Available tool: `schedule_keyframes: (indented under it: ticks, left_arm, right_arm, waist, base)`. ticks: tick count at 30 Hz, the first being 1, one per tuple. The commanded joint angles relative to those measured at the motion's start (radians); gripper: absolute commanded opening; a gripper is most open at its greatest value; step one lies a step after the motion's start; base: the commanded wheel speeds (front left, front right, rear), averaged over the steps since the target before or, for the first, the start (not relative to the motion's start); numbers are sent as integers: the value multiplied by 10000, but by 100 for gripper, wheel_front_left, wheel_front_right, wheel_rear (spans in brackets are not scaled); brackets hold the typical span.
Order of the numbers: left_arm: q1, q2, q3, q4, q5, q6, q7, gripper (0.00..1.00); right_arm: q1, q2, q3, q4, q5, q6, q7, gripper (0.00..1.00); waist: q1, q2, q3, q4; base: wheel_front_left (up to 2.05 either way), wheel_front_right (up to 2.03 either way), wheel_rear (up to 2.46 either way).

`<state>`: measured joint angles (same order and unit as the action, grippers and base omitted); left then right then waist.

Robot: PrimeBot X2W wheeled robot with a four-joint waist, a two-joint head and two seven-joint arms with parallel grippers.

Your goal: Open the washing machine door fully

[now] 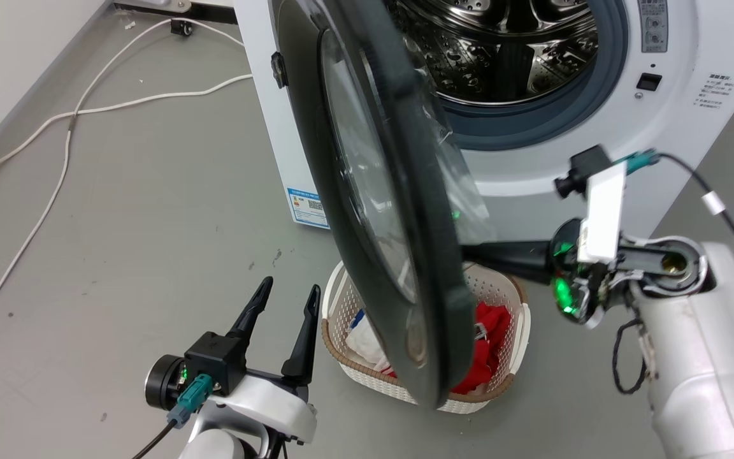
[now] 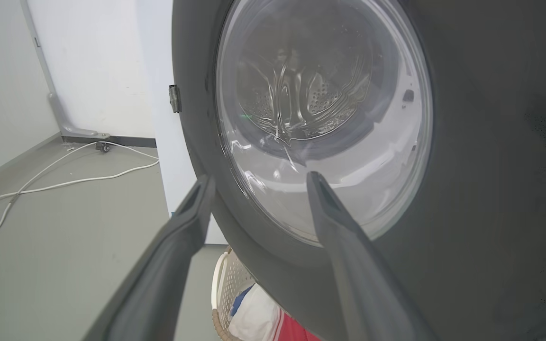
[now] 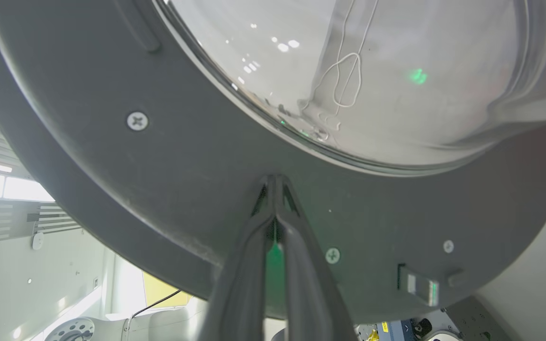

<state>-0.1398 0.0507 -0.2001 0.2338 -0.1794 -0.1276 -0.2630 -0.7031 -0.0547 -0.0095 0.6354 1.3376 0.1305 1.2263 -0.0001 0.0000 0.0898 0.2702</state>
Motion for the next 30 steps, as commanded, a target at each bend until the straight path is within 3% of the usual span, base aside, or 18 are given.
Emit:
schedule_keyframes:
  ticks: [1, 10, 17, 28, 29, 30]
  left_arm:
    - [80, -4, 8, 4, -22, 35, -27, 100]
    - [26, -3, 27, -56, -58, 60, -27, 100]
    - [136, 7, 108, -36, -49, 96, -27, 100]
    - [428, 147, 256, 123, -86, 138, -27, 100]
    - [506, 168, 303, 161, -93, 143, -27, 100]
    - [548, 184, 329, 188, -97, 159, -27, 100]
  right_arm:
    - [262, 68, 245, -126, 209, 5, -79, 0]
    - [922, 64, 1307, -861, 1045, 5, -1365, 0]
    - [1917, 48, 805, -1976, 982, 5, -3136, 0]
    - [4771, 30, -568, -3647, 874, 5, -4864, 0]
    - [5230, 29, -780, -3908, 614, 5, -5319, 17]
    - [5480, 36, -834, -4046, 569, 5, -5507, 45]
  waist:
    - [1, 0, -13, 1]
    - [1, 0, 22, -118]
    - [1, 0, -89, -476]
    - [1, 0, -533, -1287]
    - [1, 0, -627, -1406]
    - [1, 0, -675, -1463]
  base:
    - [0, 0, 0]
    - [0, 0, 0]
    - [0, 0, 0]
    - [0, 0, 0]
    - [0, 0, 0]
    - [0, 0, 0]
